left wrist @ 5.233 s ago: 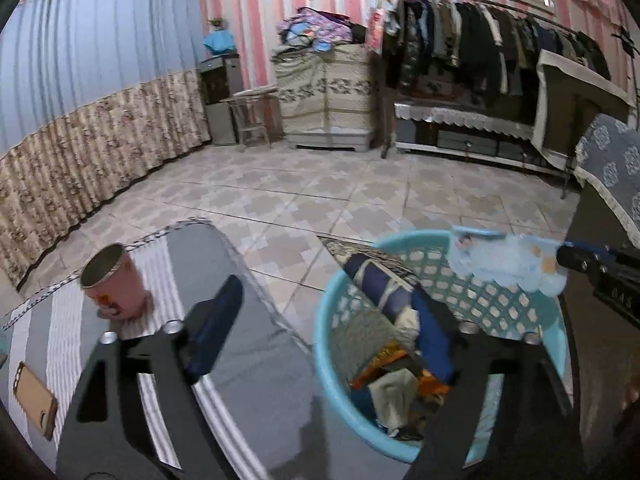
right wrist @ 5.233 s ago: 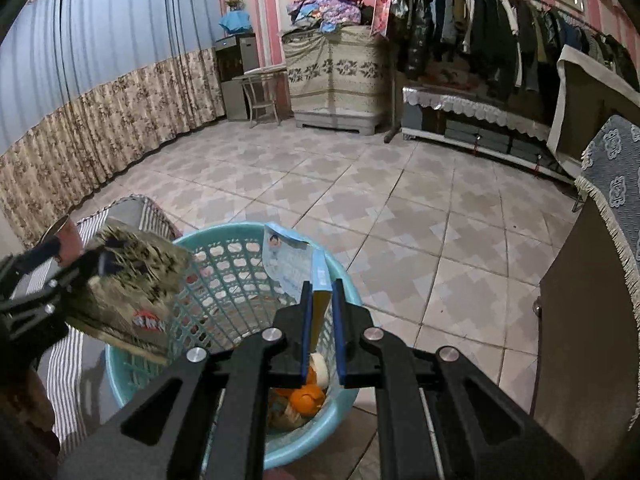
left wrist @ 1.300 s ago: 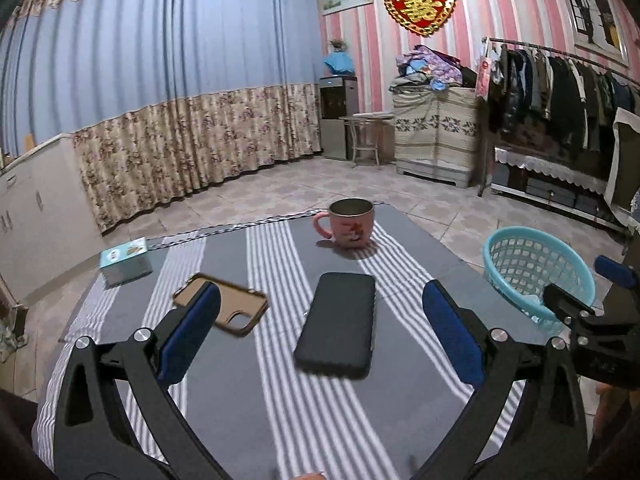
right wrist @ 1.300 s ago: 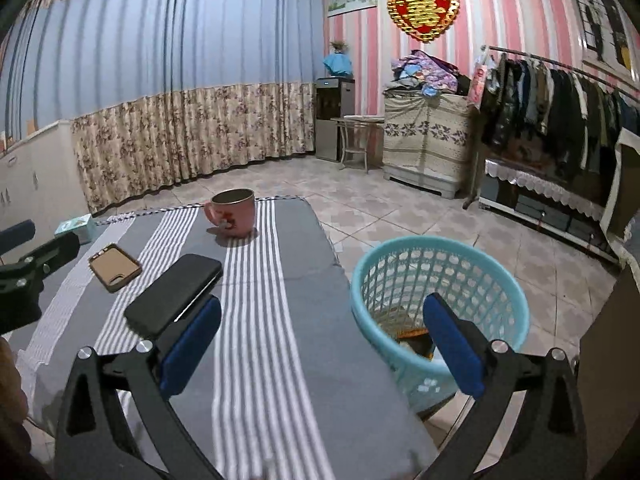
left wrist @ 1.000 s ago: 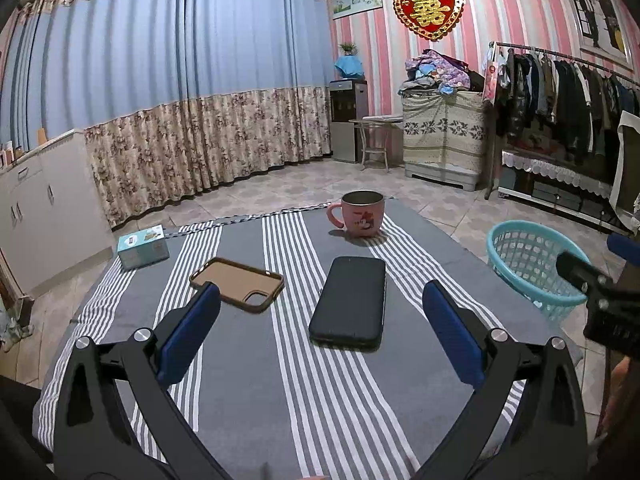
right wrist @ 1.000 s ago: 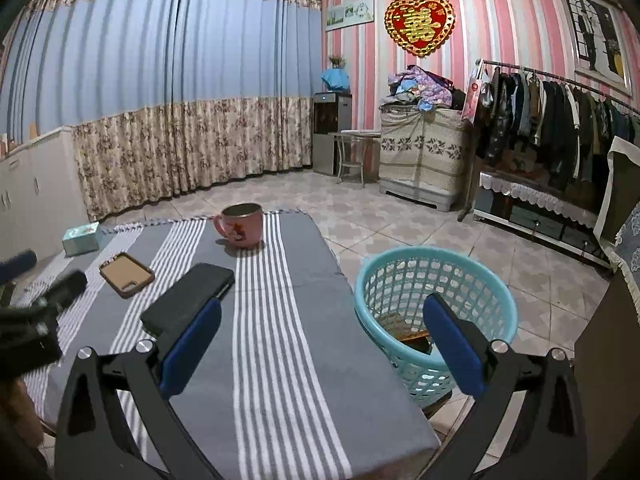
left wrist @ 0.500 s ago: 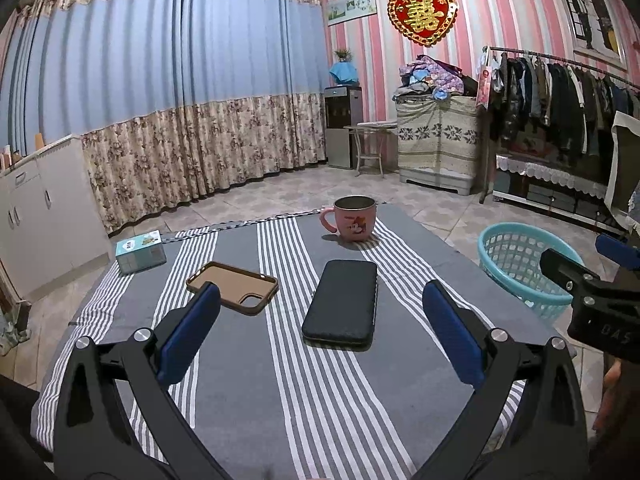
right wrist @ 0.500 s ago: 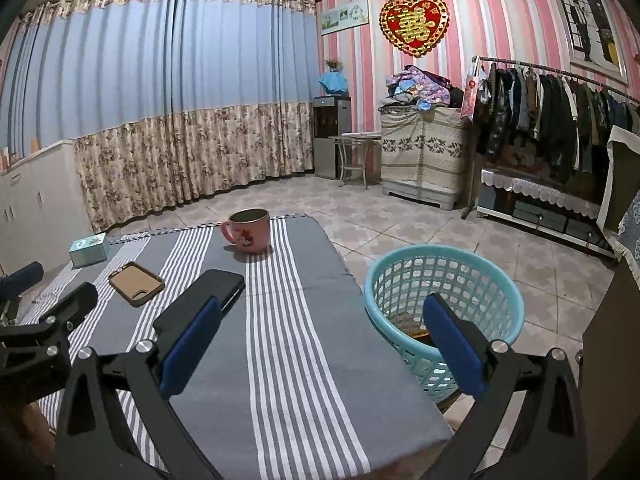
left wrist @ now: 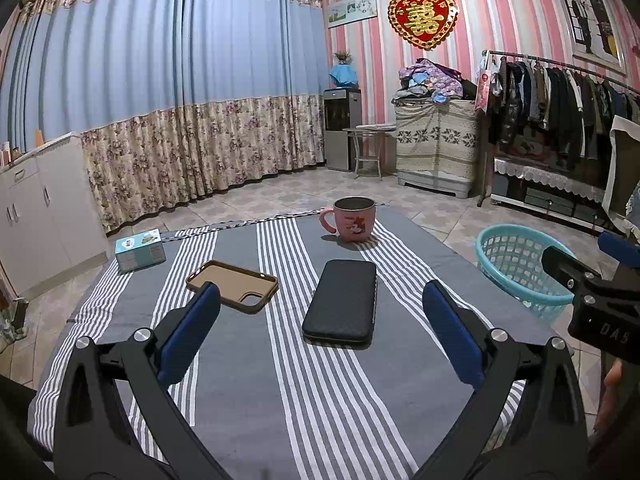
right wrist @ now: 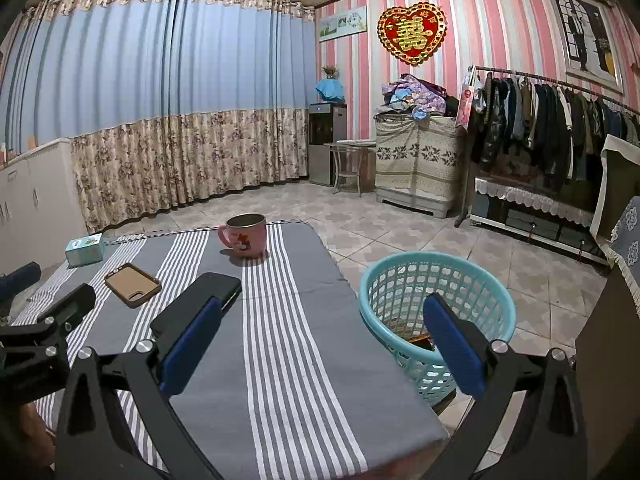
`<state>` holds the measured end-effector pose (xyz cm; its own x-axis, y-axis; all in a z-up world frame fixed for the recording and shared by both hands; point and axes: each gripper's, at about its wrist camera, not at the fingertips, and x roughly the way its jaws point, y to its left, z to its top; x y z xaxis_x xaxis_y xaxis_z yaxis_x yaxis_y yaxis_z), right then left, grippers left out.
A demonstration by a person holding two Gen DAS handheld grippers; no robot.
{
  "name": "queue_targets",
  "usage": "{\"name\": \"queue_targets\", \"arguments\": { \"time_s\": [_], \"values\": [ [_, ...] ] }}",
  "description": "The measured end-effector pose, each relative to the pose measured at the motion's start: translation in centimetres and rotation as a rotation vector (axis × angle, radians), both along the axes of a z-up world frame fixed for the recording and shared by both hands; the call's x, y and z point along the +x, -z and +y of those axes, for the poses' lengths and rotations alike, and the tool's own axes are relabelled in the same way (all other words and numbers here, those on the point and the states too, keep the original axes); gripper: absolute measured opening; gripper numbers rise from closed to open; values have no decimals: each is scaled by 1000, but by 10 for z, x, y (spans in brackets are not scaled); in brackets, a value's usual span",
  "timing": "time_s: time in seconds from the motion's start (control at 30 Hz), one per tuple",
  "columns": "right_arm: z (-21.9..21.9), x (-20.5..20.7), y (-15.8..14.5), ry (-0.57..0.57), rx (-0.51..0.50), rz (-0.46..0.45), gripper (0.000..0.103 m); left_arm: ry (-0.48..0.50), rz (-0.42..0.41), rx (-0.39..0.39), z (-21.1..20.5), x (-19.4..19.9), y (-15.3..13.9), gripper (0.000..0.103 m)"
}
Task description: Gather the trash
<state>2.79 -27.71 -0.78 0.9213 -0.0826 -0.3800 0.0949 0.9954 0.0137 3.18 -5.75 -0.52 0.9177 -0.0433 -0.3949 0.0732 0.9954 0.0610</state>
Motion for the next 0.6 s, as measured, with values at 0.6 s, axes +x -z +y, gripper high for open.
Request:
{"name": "queue_targets", "arguments": {
  "time_s": [0.6],
  "values": [
    [1,0,4,10,-16,1,99,-4,-13,1,0,3,-2,98]
  ]
}}
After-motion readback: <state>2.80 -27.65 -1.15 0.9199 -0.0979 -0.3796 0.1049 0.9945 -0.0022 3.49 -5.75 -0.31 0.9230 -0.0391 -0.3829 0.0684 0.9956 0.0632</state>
